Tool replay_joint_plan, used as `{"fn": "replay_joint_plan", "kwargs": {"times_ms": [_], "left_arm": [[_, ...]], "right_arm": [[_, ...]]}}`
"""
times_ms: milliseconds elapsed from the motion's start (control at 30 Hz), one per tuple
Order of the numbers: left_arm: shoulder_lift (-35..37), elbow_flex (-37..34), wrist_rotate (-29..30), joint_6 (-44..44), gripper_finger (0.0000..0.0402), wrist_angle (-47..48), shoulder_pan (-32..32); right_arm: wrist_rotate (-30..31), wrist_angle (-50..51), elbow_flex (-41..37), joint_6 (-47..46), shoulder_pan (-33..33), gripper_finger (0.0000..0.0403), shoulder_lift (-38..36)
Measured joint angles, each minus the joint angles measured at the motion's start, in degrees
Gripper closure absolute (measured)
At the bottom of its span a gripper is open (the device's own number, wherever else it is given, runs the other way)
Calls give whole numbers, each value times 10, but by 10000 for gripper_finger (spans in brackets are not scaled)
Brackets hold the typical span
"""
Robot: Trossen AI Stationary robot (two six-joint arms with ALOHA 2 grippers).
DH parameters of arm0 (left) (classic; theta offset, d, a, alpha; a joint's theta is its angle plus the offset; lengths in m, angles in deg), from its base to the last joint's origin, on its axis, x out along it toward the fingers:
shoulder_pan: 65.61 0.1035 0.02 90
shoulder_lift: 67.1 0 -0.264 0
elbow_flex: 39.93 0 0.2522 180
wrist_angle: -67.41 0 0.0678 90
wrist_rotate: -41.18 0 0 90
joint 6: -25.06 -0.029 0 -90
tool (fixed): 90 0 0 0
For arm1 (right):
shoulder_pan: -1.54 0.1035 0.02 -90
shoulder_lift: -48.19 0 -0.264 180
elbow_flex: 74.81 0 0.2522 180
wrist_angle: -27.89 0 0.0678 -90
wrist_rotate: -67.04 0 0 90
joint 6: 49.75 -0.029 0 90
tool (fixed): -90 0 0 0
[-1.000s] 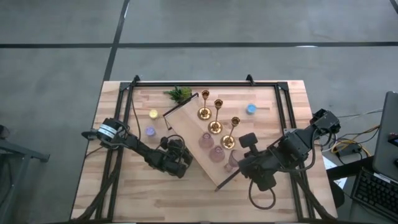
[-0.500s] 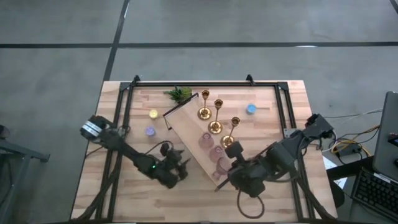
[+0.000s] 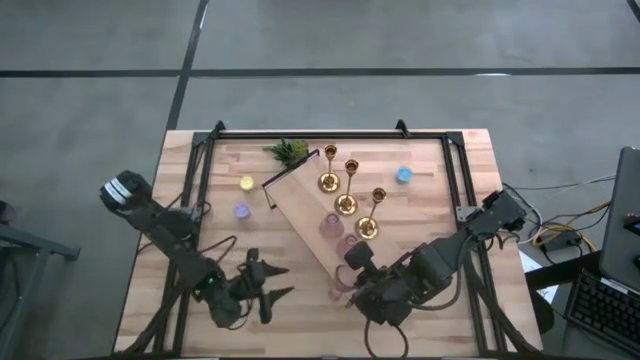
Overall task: Pick & Place candle stick holders
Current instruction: Put the pink glass candle holder on the shelf aligned with the other pink glass candle holders
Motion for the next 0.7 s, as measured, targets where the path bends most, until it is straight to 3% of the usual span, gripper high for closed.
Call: {"fn": "replay_joint_plan", "kwargs": {"times_ms": [433,700], "left_arm": [[11,5,-41,-146,165,-203,-5],[9,5,-111,-137,164,-217,31]], "right_arm": [[10,-44,0,65,2,392,10],[41,-64,0,102,6,392,40]]}}
